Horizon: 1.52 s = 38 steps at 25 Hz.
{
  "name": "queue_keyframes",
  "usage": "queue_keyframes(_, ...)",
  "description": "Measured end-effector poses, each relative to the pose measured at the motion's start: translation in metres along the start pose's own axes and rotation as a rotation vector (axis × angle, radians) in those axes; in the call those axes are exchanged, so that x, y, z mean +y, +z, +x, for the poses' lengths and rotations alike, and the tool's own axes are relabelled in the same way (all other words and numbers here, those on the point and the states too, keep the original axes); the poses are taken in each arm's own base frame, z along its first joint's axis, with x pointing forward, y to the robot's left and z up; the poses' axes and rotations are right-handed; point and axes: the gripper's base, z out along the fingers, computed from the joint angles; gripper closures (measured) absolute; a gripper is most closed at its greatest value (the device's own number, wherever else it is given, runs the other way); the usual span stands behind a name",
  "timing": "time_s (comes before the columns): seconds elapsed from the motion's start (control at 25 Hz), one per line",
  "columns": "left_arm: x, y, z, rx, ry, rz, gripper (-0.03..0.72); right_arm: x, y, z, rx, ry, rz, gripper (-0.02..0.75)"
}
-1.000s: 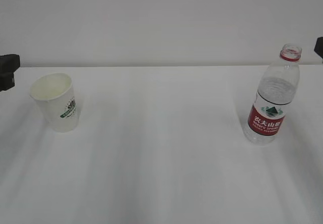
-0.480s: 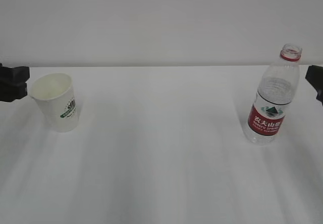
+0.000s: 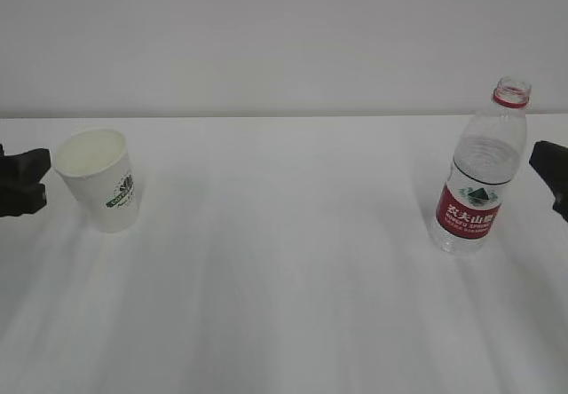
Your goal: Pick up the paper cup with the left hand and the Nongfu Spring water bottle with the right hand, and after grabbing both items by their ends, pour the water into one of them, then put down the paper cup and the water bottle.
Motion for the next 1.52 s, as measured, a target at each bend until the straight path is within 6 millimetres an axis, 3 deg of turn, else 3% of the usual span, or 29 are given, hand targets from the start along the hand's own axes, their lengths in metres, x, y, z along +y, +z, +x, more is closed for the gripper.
queue_keyframes(0.2,-0.004,0.002,0.014,0.003,0.003,0.047,0.275,0.001,-0.004,0.009,-0.014,0.002,-0.012,0.235)
queue_keyframes(0.48,-0.009,0.002,0.016,-0.008,0.027,0.103,0.276,0.001,-0.005,0.011,-0.01,-0.003,-0.017,0.235)
queue_keyframes(0.84,-0.011,-0.008,0.027,0.022,-0.019,0.136,0.276,0.002,-0.013,0.029,0.008,0.006,-0.035,0.235)
queue_keyframes(1.52,-0.016,-0.003,0.053,0.042,-0.02,0.192,0.279,0.003,0.025,0.064,0.067,0.053,-0.096,0.235)
